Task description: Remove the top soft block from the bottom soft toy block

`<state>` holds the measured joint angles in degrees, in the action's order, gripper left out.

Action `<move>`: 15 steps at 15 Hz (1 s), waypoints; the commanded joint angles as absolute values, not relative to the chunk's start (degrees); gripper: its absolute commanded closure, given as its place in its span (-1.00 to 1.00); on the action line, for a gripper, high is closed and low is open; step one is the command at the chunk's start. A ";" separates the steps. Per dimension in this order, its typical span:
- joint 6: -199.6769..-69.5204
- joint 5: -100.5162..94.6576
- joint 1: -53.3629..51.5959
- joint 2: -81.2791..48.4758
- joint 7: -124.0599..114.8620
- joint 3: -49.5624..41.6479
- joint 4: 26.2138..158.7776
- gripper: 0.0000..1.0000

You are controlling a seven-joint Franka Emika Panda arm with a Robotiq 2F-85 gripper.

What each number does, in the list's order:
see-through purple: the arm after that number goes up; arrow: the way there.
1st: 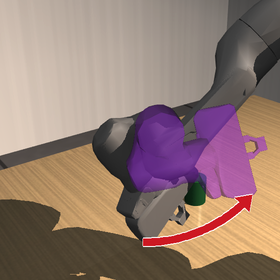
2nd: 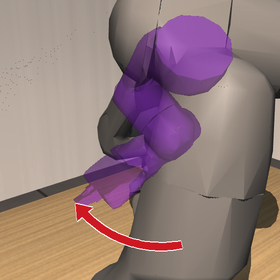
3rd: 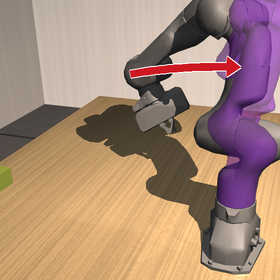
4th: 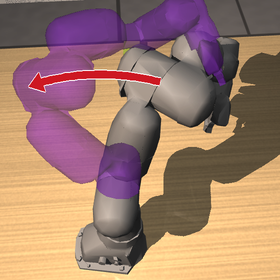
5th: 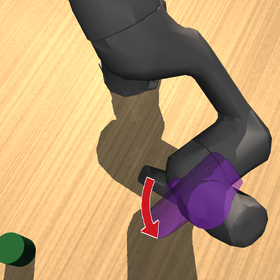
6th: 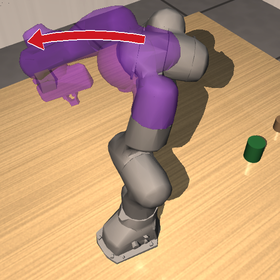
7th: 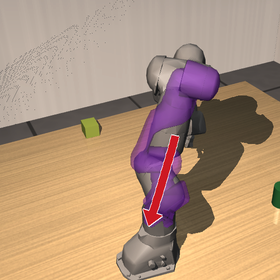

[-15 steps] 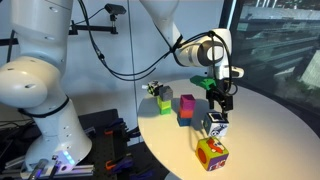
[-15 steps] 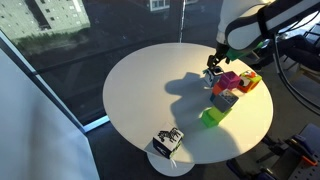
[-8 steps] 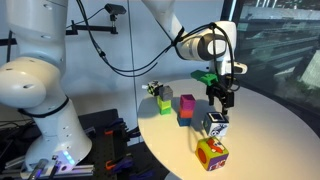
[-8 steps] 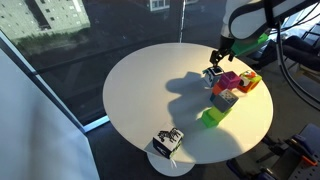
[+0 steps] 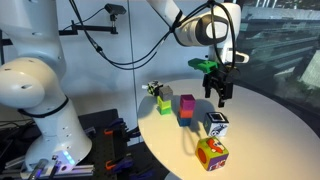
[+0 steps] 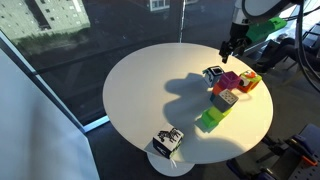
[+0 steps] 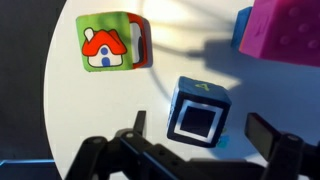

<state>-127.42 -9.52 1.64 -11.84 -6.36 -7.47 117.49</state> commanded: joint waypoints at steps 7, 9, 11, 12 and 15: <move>-109.16 -8.79 2.74 1.94 -3.06 -6.21 121.56 -1.00; -105.71 -8.63 2.75 4.57 -1.38 -6.10 122.38 -1.00; -103.70 -8.70 2.63 6.68 -0.13 -5.90 123.49 -1.00; -102.77 -8.86 2.63 8.04 0.57 -5.83 124.20 -1.00; -100.72 -8.95 2.67 12.31 3.70 -5.88 126.37 -1.00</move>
